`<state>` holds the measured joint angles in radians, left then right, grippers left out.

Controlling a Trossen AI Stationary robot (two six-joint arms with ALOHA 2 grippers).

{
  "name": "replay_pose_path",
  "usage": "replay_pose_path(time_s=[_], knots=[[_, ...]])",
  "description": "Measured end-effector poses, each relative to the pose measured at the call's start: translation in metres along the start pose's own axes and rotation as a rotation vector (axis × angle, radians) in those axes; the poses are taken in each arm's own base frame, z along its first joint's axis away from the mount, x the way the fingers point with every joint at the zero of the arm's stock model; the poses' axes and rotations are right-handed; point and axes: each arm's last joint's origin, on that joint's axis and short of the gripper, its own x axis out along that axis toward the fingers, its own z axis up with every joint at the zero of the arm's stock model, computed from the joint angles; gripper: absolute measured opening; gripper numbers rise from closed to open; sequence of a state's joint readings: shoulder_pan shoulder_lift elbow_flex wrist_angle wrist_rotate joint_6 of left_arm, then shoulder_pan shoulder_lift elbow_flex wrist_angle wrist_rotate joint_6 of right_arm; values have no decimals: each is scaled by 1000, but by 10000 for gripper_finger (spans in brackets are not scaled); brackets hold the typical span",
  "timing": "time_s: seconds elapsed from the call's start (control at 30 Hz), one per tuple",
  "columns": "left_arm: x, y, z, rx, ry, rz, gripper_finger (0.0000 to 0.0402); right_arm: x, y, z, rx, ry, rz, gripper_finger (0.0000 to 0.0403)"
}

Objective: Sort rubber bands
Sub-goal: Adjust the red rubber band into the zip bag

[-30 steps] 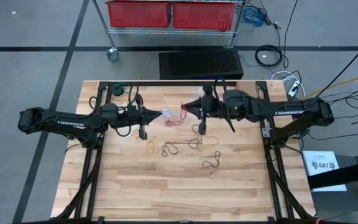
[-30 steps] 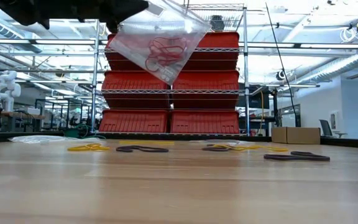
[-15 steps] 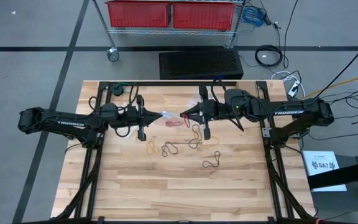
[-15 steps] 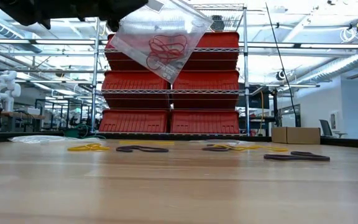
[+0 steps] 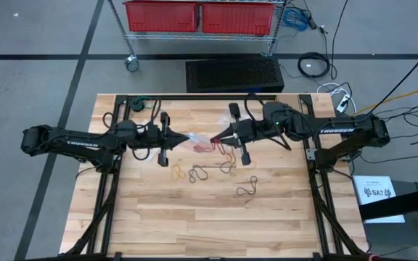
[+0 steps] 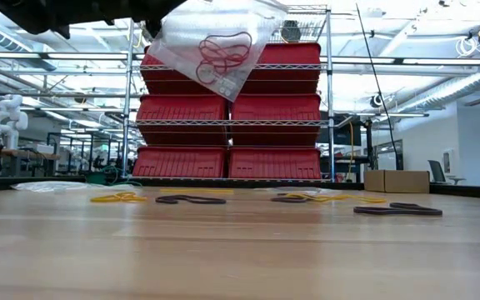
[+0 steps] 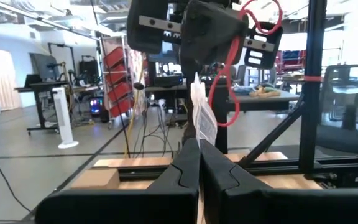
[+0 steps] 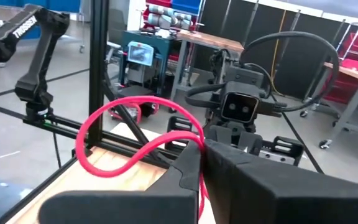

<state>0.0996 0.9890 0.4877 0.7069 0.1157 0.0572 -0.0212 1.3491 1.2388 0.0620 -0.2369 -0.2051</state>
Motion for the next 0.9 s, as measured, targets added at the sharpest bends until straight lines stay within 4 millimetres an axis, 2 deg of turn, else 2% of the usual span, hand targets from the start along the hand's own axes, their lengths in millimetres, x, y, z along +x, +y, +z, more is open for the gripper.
replay_pose_path(time_s=[0.9], knots=[[0, -2, 1, -28, -14, -59, 0, -1, -3, 0, -73, -13, 12, 0]])
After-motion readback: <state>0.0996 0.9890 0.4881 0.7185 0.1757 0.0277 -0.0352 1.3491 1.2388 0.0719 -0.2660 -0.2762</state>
